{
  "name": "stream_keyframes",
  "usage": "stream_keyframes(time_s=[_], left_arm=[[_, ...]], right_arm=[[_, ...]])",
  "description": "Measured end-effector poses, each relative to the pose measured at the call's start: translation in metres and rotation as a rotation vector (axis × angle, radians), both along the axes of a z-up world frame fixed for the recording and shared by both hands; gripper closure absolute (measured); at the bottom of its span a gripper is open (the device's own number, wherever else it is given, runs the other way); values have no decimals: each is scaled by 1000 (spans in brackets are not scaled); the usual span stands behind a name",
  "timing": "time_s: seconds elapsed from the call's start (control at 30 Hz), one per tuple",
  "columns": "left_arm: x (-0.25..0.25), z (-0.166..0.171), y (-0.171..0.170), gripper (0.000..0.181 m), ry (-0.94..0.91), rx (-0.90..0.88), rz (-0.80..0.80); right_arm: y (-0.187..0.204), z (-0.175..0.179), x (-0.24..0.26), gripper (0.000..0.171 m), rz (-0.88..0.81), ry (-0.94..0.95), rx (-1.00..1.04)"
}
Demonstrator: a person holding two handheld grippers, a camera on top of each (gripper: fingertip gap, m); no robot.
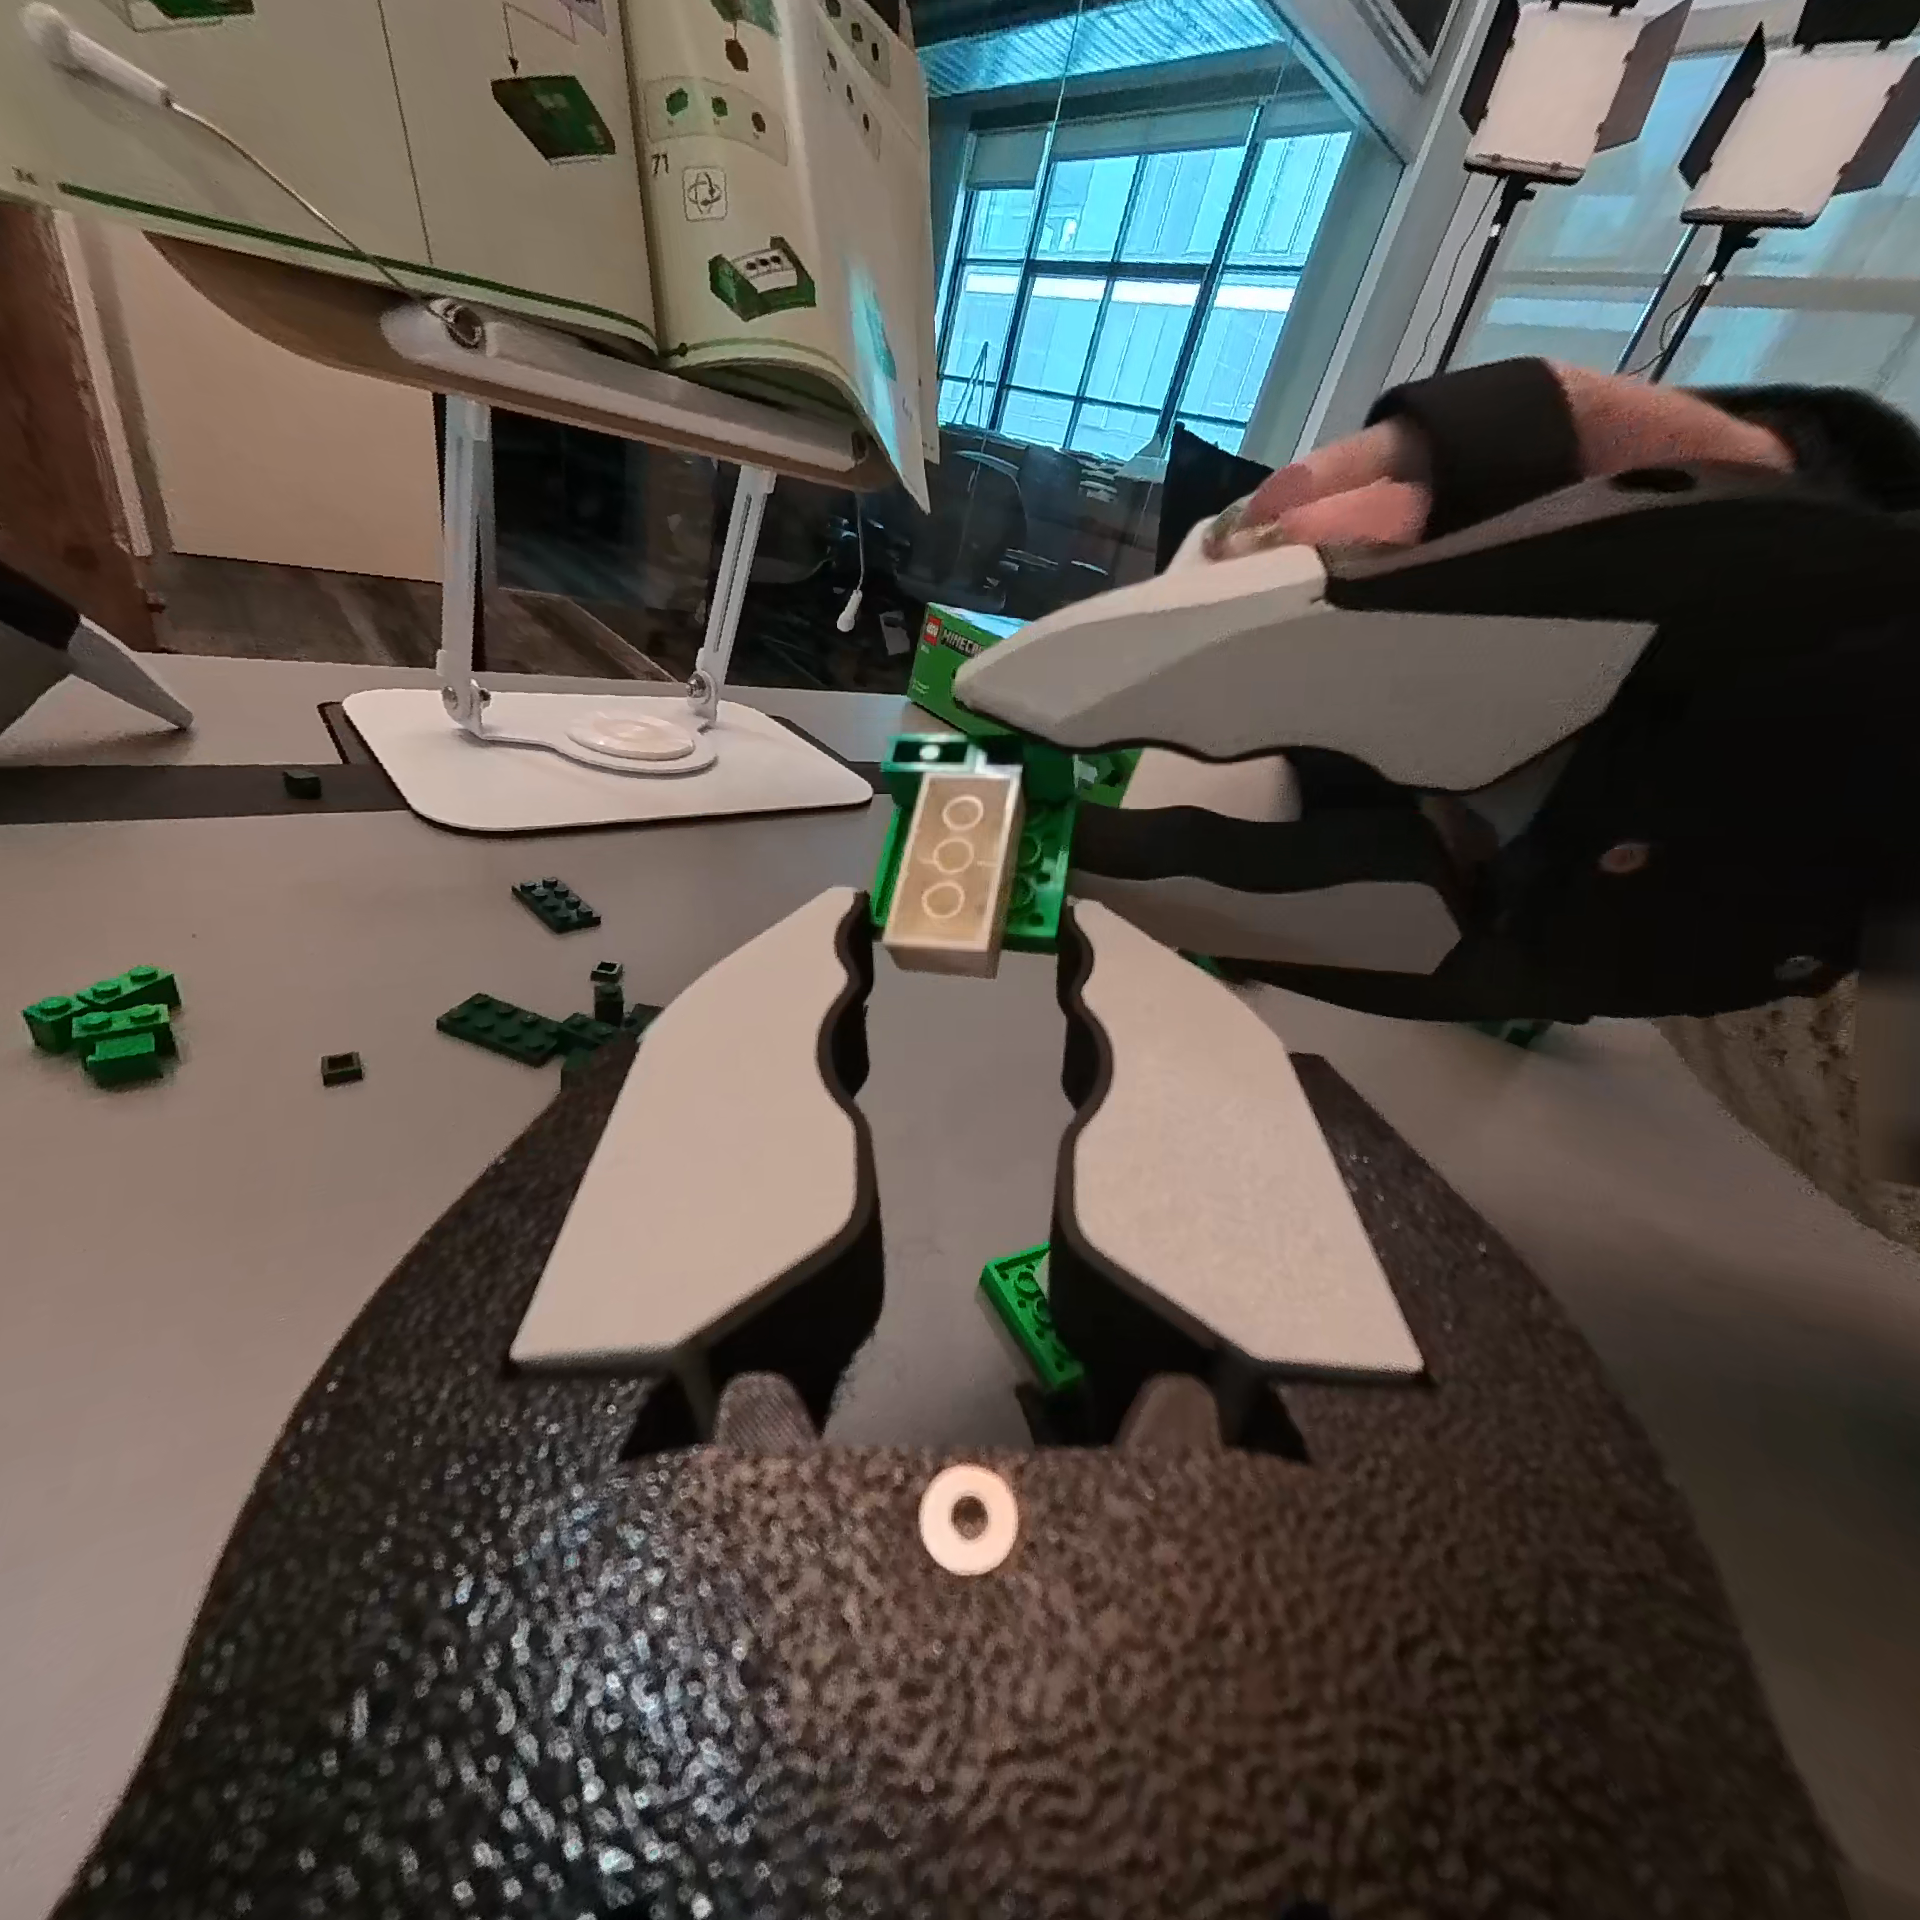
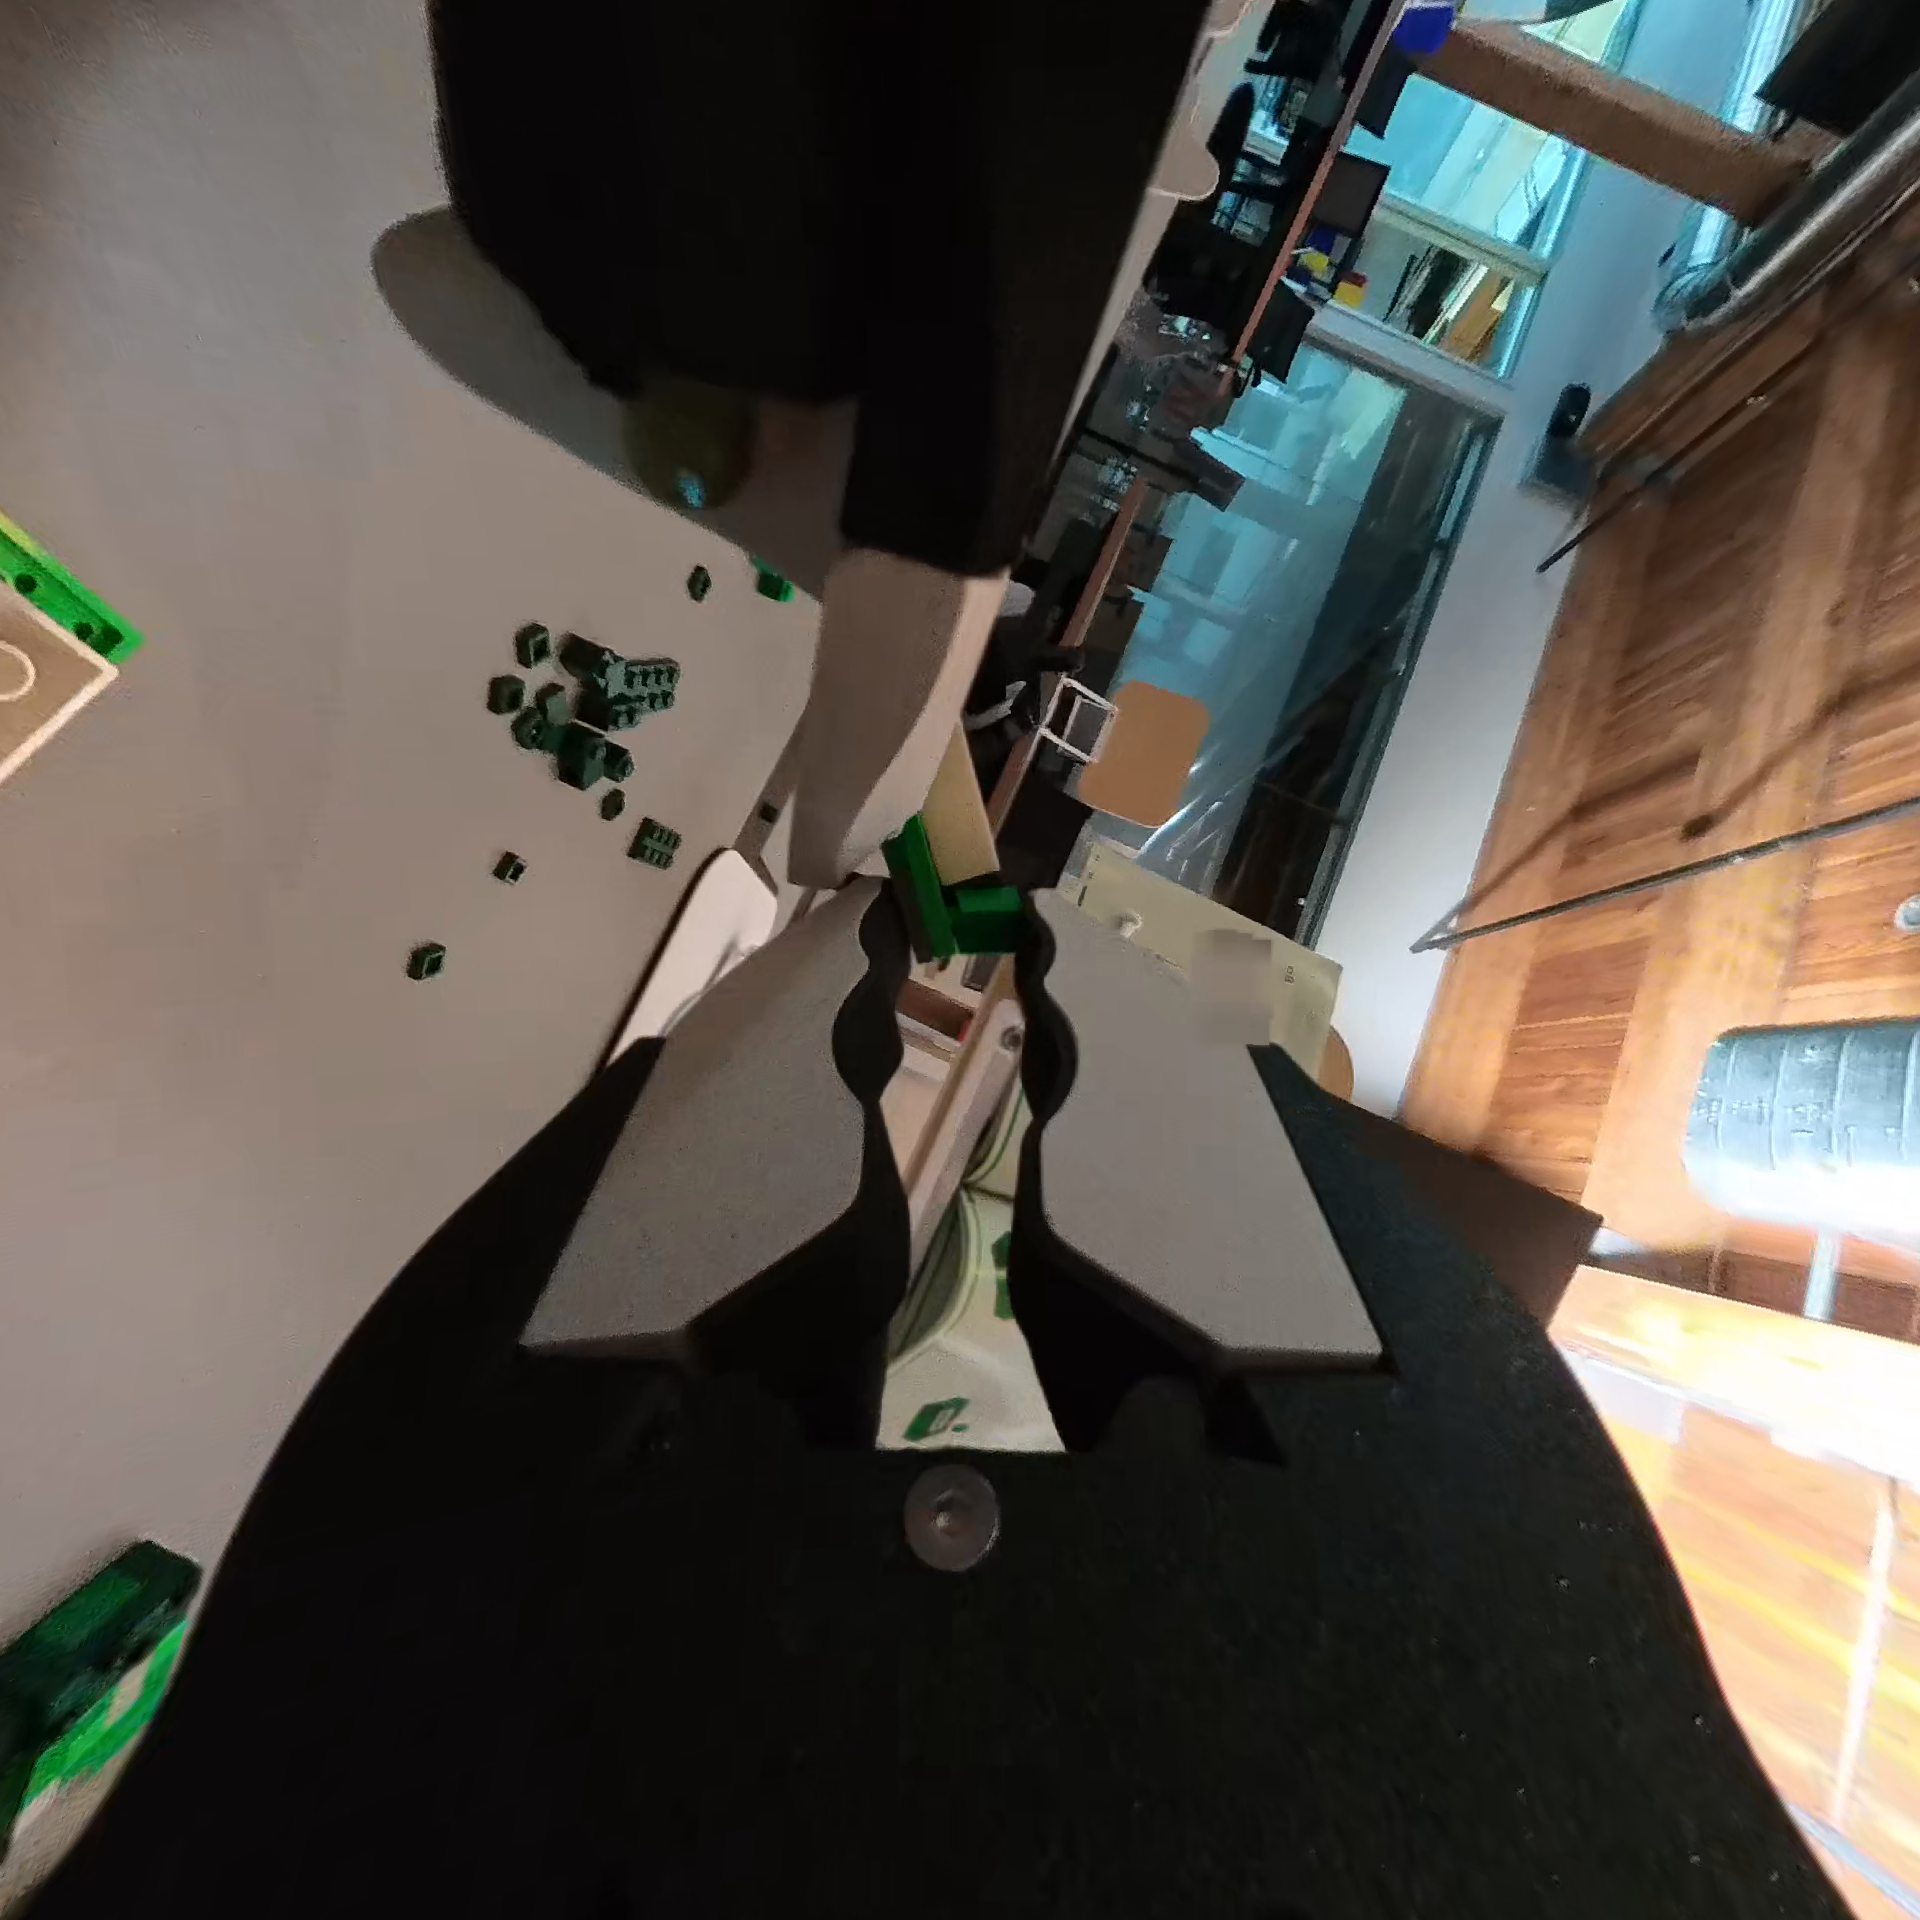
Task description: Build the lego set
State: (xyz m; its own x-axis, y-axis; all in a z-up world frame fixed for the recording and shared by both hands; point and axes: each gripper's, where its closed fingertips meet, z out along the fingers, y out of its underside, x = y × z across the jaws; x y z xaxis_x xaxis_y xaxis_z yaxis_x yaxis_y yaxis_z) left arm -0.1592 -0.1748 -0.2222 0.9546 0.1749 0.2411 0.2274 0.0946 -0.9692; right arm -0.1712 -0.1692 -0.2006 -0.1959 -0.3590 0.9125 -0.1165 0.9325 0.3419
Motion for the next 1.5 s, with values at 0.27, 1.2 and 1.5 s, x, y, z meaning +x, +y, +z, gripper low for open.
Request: stream_keyframes(time_s=[0.27,1.2,1.5], left_arm=[[-4,0,-1,121,200,-65,-8],[15,-12,1,161,734,-263,-34],[6,0,-2,127,247,-121,-146]], right_arm=[[10,-16,3,152,-149,-284,-461],[12,-36,15,153,-159,-368,-300],[9,-4,1,154,-17,34,-231]])
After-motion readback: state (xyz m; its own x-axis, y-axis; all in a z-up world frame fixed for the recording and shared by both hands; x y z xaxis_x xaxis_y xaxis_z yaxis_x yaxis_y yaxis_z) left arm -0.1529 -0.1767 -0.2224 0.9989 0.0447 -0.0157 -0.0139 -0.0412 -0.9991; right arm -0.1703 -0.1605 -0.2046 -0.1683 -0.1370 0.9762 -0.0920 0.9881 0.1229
